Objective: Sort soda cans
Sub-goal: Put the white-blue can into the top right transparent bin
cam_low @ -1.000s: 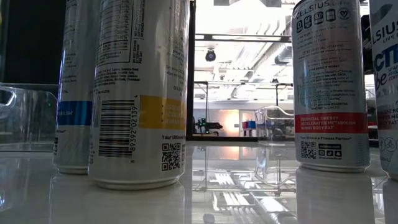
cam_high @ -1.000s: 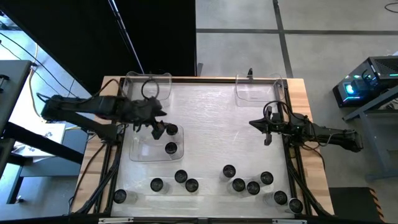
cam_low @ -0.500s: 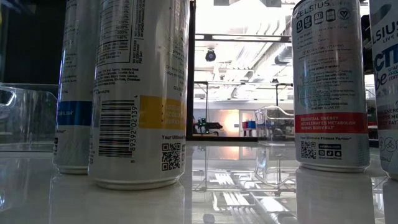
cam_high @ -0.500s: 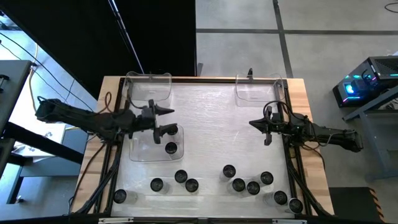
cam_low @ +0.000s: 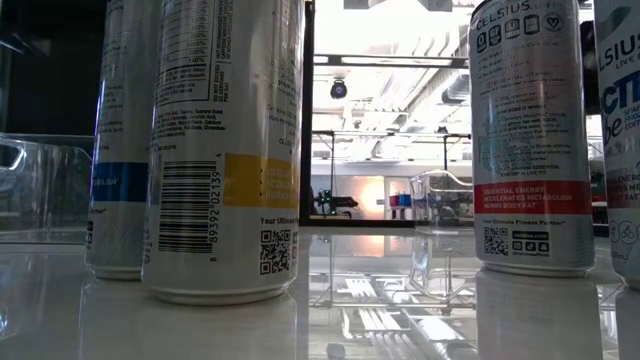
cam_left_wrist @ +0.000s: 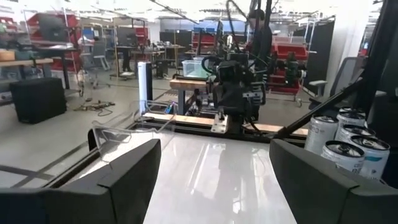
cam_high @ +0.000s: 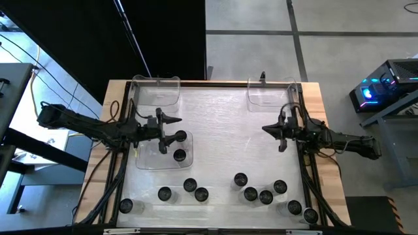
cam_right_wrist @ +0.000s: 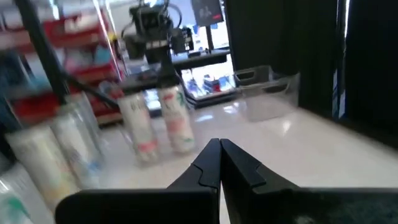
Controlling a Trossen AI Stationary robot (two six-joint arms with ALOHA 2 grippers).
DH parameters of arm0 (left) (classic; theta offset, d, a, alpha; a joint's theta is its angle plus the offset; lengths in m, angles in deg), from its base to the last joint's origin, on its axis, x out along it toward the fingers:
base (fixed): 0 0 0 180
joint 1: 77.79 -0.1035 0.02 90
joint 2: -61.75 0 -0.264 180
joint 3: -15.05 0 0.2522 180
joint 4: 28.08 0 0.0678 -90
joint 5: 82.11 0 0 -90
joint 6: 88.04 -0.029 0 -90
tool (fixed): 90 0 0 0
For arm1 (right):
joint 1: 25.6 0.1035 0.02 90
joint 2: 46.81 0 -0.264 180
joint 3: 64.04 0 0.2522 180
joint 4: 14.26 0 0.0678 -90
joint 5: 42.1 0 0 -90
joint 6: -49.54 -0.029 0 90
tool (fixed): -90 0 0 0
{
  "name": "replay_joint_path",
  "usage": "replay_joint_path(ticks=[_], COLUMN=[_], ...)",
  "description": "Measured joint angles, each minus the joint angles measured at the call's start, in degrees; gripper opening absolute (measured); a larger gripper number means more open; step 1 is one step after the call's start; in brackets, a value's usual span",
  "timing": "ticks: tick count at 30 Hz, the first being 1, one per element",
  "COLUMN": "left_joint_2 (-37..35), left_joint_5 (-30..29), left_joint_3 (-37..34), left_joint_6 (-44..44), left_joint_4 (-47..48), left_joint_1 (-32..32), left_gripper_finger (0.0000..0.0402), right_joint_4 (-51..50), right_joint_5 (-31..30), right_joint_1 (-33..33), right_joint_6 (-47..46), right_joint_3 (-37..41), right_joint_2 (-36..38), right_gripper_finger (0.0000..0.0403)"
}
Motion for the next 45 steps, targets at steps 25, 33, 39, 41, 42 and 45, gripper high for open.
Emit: replay_joint_path(ticks=[25, 33, 39, 41, 42, 45], left_joint_2=[-0.95, -0.95, -0.95, -0.95, -0.95, -0.95], left_joint_5=[-0.75, -0.79, -0.69, -0.61, -0.59, -0.59], left_joint_3=[0.04, 0.04, 0.04, 0.04, 0.04, 0.04], left_joint_6=[-4.76, -6.85, -4.59, -4.09, -3.65, -3.54], left_joint_4=[-4.48, -2.57, 4.64, 5.75, 6.16, 6.45], left_joint_1=[-6.36, -6.44, -5.05, -4.06, -3.56, -1.86], left_gripper_finger=[0.0294, 0.0294, 0.0294, 0.0294, 0.0294, 0.0294], right_joint_4=[31.11, 14.36, -9.36, -17.73, -21.35, -29.72], right_joint_5=[5.03, 0.01, -14.4, -16.56, -17.17, -17.68], right_joint_1=[4.34, 19.16, 29.71, 32.6, 33.83, 36.79], right_joint_6=[-4.96, 14.34, 0.15, -6.25, -9.48, -19.2], right_joint_3=[-12.15, -33.19, -49.94, -56.76, -60.25, -69.78], right_joint_2=[-20.63, -39.87, -53.85, -58.64, -61.02, -68.34], right_gripper_finger=[0.0039, 0.0117, 0.0174, 0.0189, 0.0196, 0.0208])
